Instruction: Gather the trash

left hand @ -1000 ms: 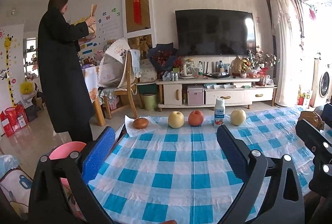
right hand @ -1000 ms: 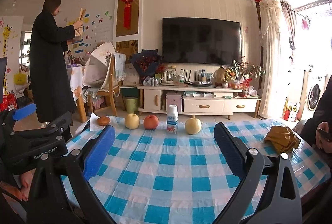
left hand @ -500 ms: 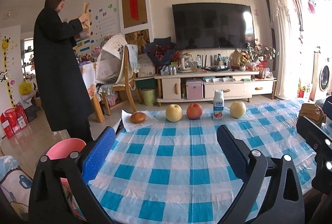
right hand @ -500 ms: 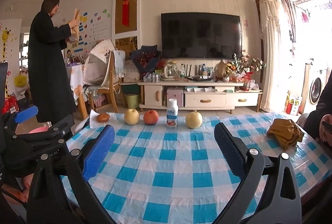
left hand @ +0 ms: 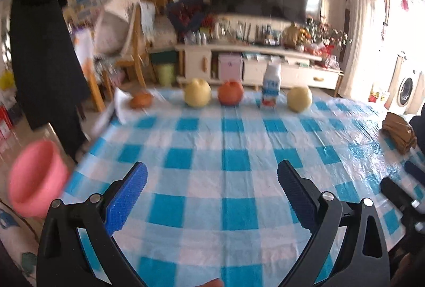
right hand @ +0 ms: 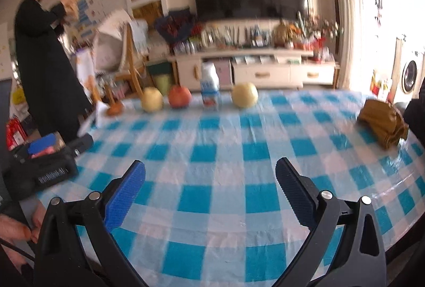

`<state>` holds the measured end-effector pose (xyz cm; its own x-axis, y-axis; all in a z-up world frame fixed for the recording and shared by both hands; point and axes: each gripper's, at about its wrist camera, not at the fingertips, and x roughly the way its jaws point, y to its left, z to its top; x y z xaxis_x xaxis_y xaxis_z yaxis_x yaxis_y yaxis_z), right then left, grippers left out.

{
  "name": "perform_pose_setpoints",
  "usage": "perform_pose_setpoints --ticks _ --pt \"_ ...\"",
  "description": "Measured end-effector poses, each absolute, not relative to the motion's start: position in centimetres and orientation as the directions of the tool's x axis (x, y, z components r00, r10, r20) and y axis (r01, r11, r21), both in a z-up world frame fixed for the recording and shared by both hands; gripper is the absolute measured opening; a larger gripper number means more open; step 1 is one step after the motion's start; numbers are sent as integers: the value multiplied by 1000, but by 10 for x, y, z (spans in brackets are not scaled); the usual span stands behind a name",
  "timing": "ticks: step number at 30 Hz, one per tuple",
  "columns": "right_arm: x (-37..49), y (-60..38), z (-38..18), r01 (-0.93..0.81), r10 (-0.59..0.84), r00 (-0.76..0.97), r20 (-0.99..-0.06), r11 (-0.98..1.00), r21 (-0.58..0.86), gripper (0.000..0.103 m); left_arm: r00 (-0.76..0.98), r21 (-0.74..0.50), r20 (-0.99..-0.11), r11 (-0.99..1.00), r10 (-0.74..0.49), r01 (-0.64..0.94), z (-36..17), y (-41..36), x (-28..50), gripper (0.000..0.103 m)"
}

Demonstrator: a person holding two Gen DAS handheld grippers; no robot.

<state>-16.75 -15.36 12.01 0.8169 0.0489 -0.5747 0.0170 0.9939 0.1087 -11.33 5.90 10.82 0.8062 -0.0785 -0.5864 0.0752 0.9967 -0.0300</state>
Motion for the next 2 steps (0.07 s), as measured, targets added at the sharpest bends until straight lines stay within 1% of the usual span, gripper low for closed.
perform_pose_setpoints --ticks 2 --pt "-149 -157 104 28 43 782 -621 994 104 99 762 -70 -639 995 -101 73 87 55 -89 97"
